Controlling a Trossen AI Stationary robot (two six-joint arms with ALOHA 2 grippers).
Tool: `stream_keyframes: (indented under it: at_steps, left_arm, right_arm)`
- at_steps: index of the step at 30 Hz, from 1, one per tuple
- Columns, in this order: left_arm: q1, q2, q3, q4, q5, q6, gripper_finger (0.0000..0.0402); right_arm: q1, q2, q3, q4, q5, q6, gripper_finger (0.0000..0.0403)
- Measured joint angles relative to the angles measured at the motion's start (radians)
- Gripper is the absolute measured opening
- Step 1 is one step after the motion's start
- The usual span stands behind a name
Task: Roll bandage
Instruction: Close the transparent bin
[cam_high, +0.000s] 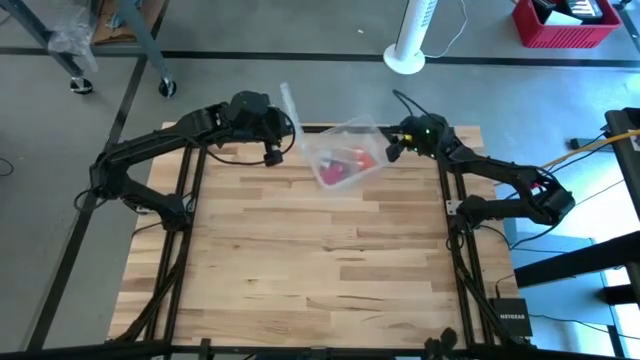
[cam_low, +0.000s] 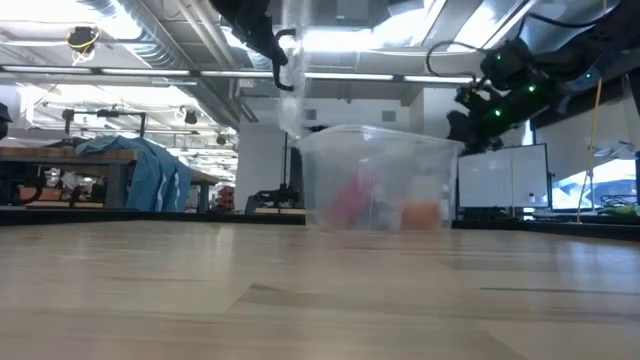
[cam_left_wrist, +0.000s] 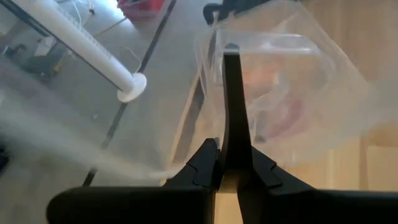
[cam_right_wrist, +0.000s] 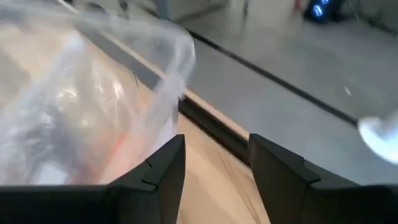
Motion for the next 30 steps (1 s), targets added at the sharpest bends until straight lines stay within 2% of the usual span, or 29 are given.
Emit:
stream_keyframes:
  at_steps: [4, 7, 11, 20, 25, 30]
  left_arm:
    - [-0.001, -0.001, 0.000, -0.035, -0.002, -0.037, 0.0023]
    - [-0.002, -0.001, 0.010, -0.102, -0.002, -0.103, 0.0023]
    - [-0.022, -0.002, 0.035, -0.157, -0.002, -0.154, 0.0023]
    - [-0.076, -0.007, 0.021, -0.402, -0.002, -0.330, 0.0023]
    - [-0.097, -0.006, -0.051, -0.356, -0.003, -0.375, 0.0023]
    - [-0.088, 0.002, -0.147, -0.157, 0.000, -0.344, 0.0023]
  right_arm:
    - [0.064, 0.002, 0.006, 0.064, -0.005, -0.021, 0.0179]
    - [0.094, 0.005, 0.005, 0.059, 0.074, -0.027, 0.0179]
    - [0.098, 0.005, 0.005, 0.057, 0.110, -0.043, 0.0179]
    - [0.098, 0.002, 0.009, 0.061, 0.166, -0.119, 0.0179]
    - [0.098, 0.000, 0.009, 0.057, 0.170, -0.120, 0.0179]
    - [0.098, 0.002, 0.008, 0.051, 0.138, -0.120, 0.0179]
